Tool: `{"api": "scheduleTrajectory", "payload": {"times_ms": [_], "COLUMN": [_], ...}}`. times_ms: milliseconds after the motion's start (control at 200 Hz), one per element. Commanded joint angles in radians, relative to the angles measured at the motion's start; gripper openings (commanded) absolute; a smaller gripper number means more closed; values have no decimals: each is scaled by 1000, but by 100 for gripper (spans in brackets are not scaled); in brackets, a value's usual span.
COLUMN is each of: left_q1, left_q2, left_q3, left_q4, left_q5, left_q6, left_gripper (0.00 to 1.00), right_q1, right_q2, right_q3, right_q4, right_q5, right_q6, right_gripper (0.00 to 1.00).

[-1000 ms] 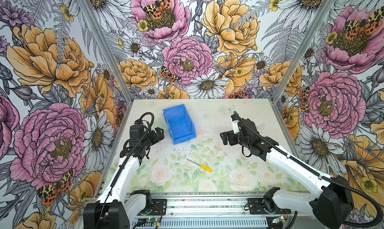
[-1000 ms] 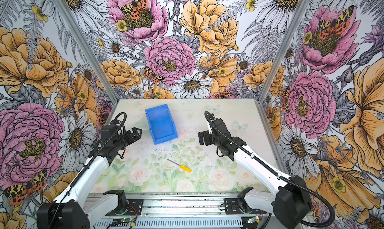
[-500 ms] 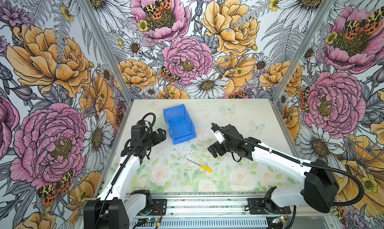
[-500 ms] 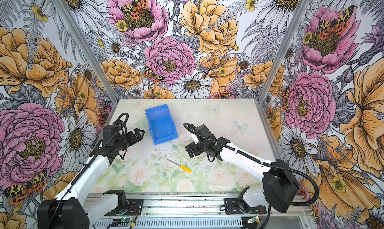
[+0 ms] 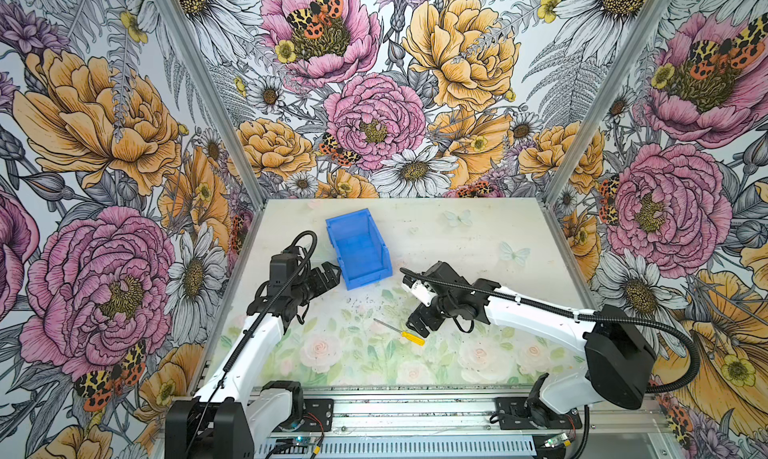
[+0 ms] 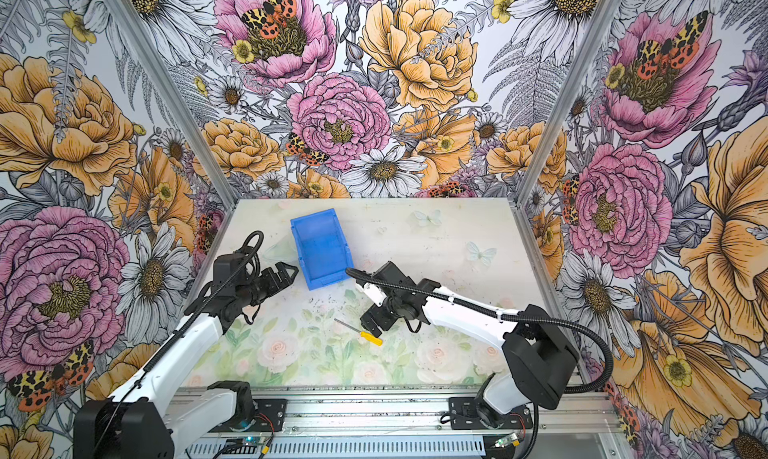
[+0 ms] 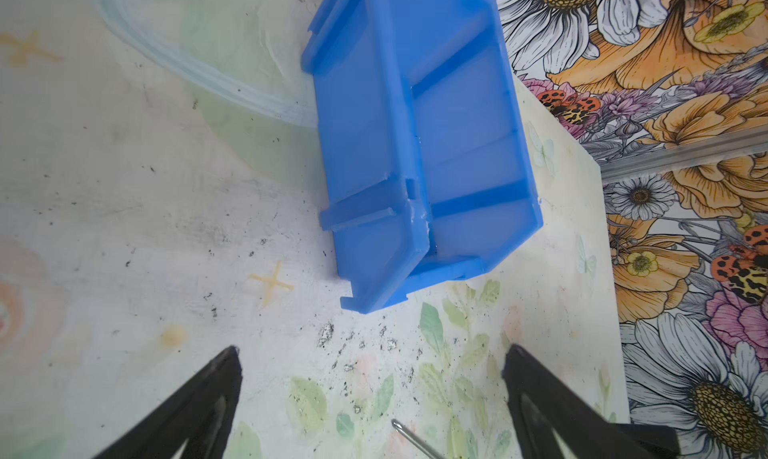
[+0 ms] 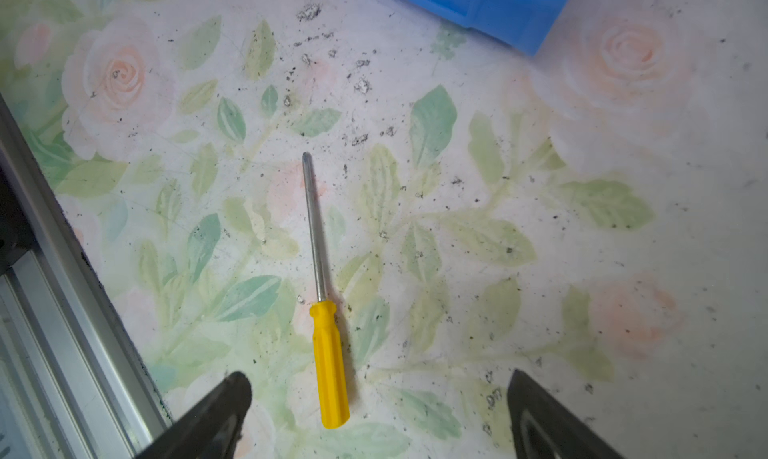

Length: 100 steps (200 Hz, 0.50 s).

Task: Put the screwdriver in the bin
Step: 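Lower the right gripper and close it on the yellow screwdriver handle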

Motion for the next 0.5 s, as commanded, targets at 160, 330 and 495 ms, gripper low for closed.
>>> {"api": "scheduleTrajectory", "payload": {"times_ms": [160,330,495], "left_q1": [-26,-30,-32], "left_q2": [-31,-46,-68], "left_q3": [-9,-29,-48], "left_q4": [-86,-95,-94], "left_q5": [7,13,12], "left_q6": [-36,-54,-78], "left_gripper": [99,99,99], "right_q1": [39,49,54], "right_q2": [61,95,132], "right_q3": [-10,-18,-13], "right_q4": [-8,-6,-4], "right_q5": [-38,-34,-31], "right_q6": [-30,-29,-26], "right_gripper": [94,92,89]}}
